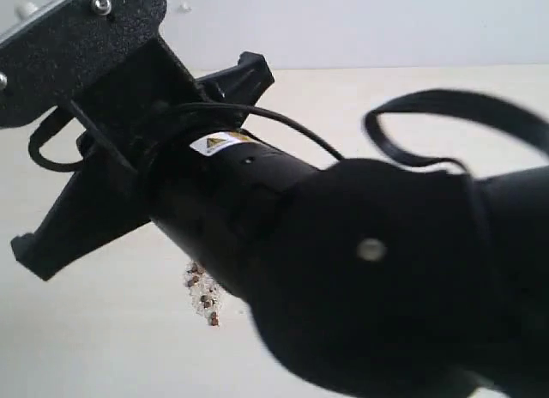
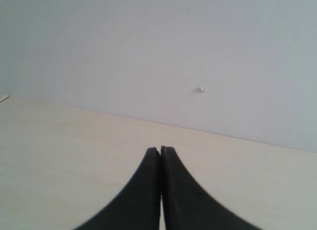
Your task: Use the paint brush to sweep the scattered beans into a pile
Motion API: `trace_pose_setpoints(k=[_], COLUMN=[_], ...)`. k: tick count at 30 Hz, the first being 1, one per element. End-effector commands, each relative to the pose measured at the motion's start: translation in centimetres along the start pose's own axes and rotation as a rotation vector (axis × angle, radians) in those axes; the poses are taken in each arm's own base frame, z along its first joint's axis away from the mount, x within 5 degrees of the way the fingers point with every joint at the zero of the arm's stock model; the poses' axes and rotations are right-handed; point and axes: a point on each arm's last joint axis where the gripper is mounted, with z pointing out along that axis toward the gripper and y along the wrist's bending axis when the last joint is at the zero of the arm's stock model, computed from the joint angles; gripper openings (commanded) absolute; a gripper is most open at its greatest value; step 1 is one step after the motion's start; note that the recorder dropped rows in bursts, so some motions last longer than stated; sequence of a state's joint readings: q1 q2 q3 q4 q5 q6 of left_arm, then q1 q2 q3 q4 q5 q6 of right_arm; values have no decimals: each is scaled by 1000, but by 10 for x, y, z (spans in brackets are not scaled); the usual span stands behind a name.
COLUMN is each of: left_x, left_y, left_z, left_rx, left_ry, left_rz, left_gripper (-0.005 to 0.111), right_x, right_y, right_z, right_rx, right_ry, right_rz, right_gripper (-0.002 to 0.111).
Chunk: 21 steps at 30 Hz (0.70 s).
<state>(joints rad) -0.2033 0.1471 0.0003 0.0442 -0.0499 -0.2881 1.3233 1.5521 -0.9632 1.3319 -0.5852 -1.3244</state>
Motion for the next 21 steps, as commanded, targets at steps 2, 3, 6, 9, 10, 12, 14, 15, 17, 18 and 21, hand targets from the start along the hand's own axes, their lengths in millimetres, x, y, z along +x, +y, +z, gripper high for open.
trace_pose_setpoints(k=[2, 3, 6, 9, 10, 12, 14, 15, 17, 18, 21], left_x=[0, 0, 0, 0, 0, 0, 0, 0, 0, 0, 0], left_y=[0, 0, 0, 0, 0, 0, 0, 0, 0, 0, 0], left_z=[-1, -1, -1, -1, -1, -1, -1, -1, -1, -1, -1], left_rx=[7, 7, 7, 7, 7, 7, 7, 7, 7, 7, 7], left_ry=[-4, -4, -4, -4, -4, -4, -4, -4, -4, -4, -4], left_rz=[-8, -8, -8, -8, -8, -8, -8, -8, -8, -8, -8], left_gripper=[0, 0, 0, 0, 0, 0, 0, 0, 0, 0, 0], right_x=[6, 9, 19, 31, 35, 43, 54, 59, 72, 78, 91], right_y=[3, 4, 8, 10, 9, 5, -5, -9, -19, -22, -23], right_z=[-29, -31, -35, -34, -34, -35, -31, -29, -24, -22, -14], right_rx=[-238, -263, -330, -420, -456, -540, -560, -550, -530, -530, -558], right_ry=[-119, -134, -190, -275, -320, -412, -457, -452, -449, -455, -457], right_rz=[-137, -141, -154, -121, -75, -31, 15, 42, 99, 131, 204], right_gripper=[0, 0, 0, 0, 0, 0, 0, 0, 0, 0, 0])
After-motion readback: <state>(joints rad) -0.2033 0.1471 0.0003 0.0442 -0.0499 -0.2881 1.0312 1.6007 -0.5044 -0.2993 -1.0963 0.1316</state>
